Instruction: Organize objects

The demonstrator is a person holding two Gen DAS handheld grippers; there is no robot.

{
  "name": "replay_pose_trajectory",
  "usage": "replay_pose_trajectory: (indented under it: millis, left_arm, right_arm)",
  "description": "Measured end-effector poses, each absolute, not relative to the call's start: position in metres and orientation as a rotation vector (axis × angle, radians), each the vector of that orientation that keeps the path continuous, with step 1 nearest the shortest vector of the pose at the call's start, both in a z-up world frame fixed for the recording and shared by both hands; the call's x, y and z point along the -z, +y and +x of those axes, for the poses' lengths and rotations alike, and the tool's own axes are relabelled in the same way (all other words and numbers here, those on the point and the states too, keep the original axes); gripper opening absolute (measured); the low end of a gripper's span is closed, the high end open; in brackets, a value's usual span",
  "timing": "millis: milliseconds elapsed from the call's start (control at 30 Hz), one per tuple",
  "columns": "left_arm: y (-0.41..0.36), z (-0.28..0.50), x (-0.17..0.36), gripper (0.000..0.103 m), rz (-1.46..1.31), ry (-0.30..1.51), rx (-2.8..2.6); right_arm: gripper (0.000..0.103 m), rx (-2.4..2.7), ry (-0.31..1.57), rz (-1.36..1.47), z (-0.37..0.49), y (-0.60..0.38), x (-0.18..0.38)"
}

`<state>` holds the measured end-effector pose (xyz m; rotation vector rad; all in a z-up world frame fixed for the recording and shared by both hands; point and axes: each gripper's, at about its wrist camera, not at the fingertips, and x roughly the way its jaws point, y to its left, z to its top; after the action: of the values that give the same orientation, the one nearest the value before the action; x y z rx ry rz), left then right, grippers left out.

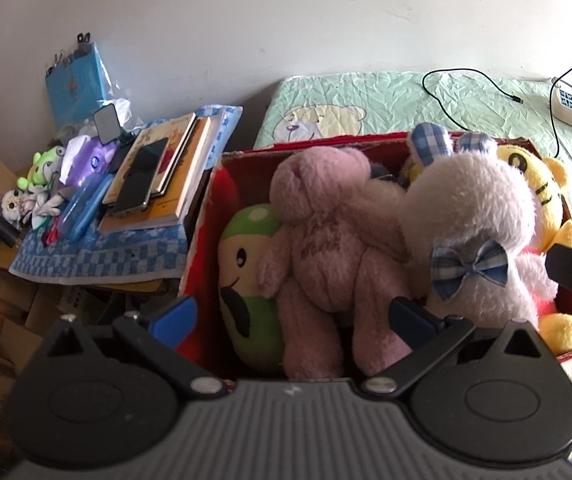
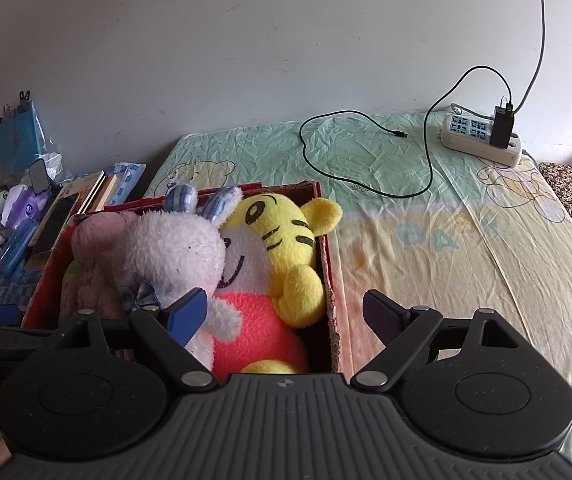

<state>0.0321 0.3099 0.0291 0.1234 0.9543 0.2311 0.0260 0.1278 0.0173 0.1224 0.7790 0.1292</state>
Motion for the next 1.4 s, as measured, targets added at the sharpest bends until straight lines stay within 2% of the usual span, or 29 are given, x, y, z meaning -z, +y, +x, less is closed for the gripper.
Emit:
replay_pose_trajectory:
  millis: [1400]
  left_arm:
    - [0.307, 0.027, -0.026, 0.103, 0.115, 0.94, -0.201]
  right_arm:
    - [0.087, -0.117, 0.776, 0.068, 0.03, 0.138, -0.015]
